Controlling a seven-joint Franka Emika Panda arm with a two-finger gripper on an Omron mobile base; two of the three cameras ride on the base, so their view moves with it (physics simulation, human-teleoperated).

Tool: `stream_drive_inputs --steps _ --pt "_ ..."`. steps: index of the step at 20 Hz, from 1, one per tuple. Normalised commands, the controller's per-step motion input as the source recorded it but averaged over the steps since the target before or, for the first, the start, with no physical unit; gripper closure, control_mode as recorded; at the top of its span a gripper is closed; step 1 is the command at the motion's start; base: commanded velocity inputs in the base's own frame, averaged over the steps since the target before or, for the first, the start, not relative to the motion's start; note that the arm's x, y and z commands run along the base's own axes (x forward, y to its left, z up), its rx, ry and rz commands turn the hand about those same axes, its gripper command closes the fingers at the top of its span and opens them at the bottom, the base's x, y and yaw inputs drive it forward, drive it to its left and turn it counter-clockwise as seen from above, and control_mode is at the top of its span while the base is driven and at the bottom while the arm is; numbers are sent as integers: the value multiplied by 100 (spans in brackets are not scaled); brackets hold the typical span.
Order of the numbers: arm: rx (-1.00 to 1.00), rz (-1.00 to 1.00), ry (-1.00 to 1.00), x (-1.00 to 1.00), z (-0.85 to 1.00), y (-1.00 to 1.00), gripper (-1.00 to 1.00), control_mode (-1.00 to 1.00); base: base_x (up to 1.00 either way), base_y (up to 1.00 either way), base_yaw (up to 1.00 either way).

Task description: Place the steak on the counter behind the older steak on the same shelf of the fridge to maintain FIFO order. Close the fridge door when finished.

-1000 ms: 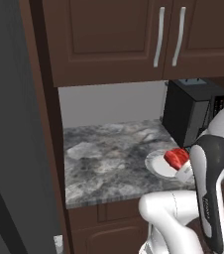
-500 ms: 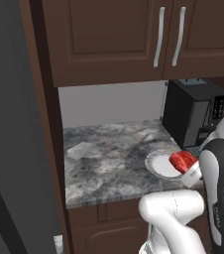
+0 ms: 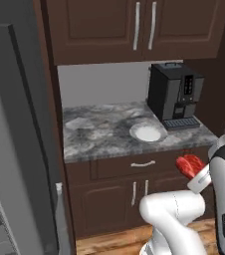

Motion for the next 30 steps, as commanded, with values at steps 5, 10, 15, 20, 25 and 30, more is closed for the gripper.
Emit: stream_drive_inputs --steps 5,10,15,20,25,30 --pt "0 0 0 0 0 0 100 100 -100 0 5" --pt "0 0 0 0 0 0 100 100 -100 30 16" --pt "0 0 0 0 0 0 100 100 -94 83 17" --pt "0 0 0 0 0 0 100 100 -47 100 13" --pt "0 0 0 0 0 0 100 100 -5 100 3" --pt "0 0 0 0 0 0 100 100 31 100 -1"
